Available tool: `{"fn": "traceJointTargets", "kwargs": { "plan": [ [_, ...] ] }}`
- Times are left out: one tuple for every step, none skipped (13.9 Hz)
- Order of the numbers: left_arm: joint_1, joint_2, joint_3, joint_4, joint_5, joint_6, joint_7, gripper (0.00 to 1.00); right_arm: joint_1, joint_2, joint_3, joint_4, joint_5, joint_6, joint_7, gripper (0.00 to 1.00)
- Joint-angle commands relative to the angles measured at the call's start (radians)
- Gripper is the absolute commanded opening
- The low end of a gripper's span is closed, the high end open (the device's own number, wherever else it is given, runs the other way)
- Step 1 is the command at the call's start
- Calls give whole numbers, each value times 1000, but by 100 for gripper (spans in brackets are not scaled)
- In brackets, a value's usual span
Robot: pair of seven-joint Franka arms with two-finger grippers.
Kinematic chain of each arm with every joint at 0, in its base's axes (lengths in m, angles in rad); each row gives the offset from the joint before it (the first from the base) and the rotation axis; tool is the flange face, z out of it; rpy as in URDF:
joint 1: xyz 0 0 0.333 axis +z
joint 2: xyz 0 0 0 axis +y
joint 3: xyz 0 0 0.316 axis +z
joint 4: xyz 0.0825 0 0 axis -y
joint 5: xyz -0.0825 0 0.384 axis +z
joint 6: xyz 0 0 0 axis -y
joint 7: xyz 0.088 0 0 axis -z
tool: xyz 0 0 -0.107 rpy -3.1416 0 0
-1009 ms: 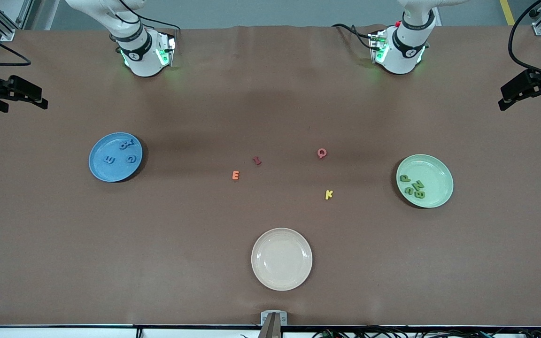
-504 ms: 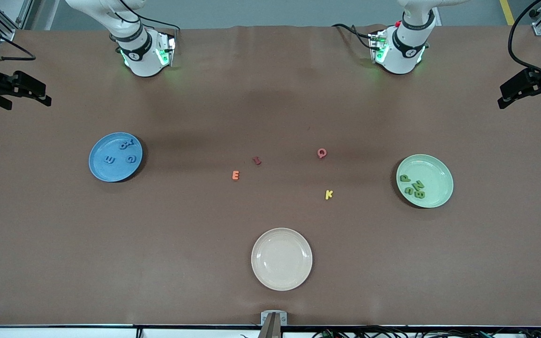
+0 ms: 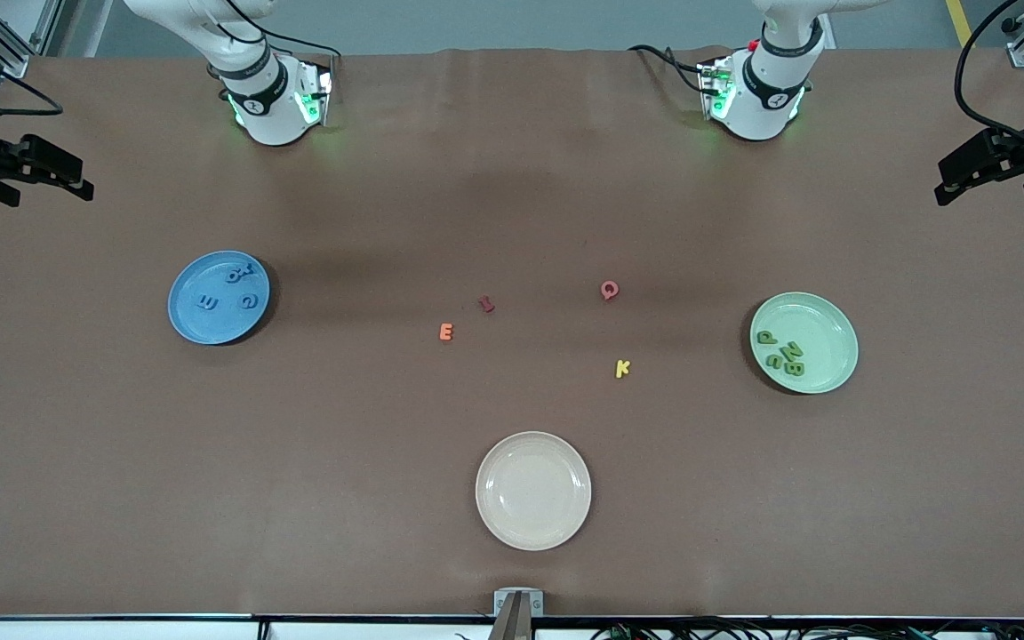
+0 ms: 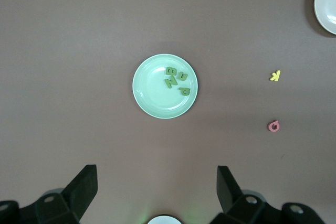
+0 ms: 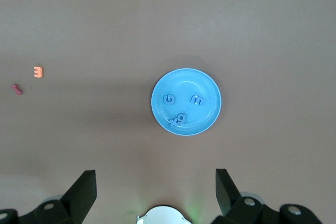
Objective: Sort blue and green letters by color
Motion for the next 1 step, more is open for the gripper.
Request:
{"fn": "traceJointTargets", "kwargs": {
  "plan": [
    [-1, -1, -4, 10, 16, -16, 14, 100, -20, -41, 7, -31, 19, -5, 8, 100]
  ]
}}
